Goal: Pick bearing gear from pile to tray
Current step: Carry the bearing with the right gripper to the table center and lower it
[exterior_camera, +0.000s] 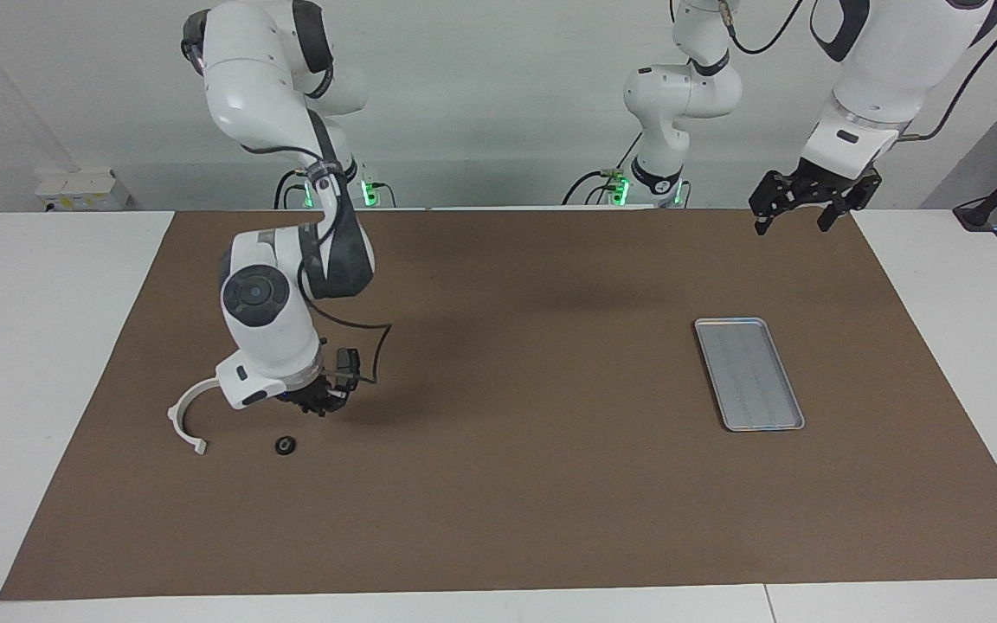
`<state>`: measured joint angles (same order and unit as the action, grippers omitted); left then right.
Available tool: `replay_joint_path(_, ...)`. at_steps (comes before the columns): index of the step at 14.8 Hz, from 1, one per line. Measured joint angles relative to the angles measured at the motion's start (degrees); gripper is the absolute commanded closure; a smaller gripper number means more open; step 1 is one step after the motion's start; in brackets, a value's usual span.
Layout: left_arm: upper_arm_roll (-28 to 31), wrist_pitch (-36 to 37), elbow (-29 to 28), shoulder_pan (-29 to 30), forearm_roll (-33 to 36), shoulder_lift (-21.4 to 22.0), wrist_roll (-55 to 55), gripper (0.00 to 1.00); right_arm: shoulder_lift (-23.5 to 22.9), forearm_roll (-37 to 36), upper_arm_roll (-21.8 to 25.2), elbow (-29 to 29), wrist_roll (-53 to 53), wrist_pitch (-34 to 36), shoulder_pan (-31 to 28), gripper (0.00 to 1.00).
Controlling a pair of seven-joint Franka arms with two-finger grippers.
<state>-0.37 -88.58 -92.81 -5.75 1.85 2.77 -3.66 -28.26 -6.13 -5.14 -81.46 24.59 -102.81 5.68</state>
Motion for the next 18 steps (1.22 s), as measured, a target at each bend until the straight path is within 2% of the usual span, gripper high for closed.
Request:
replay_joint_path(3,0.0,0.0,0.0,0.0,0.0,0.0,0.0,0.0,2.54,2.52,-4.42,7.25,8.69,12.36,1.28,1.0)
replay_joint_path(5,0.0,0.0,0.0,0.0,0.0,0.0,0.0,0.0,2.83,2.97,-6.39,9.56,20.49,13.97,4.64,1.0)
replay_joint_path(8,0.0,0.0,0.0,0.0,0.0,0.0,0.0,0.0,2.33,3.59,-7.3,9.61,40.43,10.13,12.65,1.0)
replay_joint_path(11,0.0,0.0,0.0,0.0,0.0,0.0,0.0,0.0,0.67,3.89,-7.33,7.66,54.04,3.3,18.64,1.0)
replay_joint_path(15,0.0,0.0,0.0,0.0,0.0,0.0,0.0,0.0,-1.68,3.82,-7.28,3.32,61.76,-4.06,22.07,1.0)
replay_joint_path(18,0.0,0.0,0.0,0.0,0.0,0.0,0.0,0.0,-5.54,2.26,-7.2,1.93,66.14,-9.5,24.77,1.0)
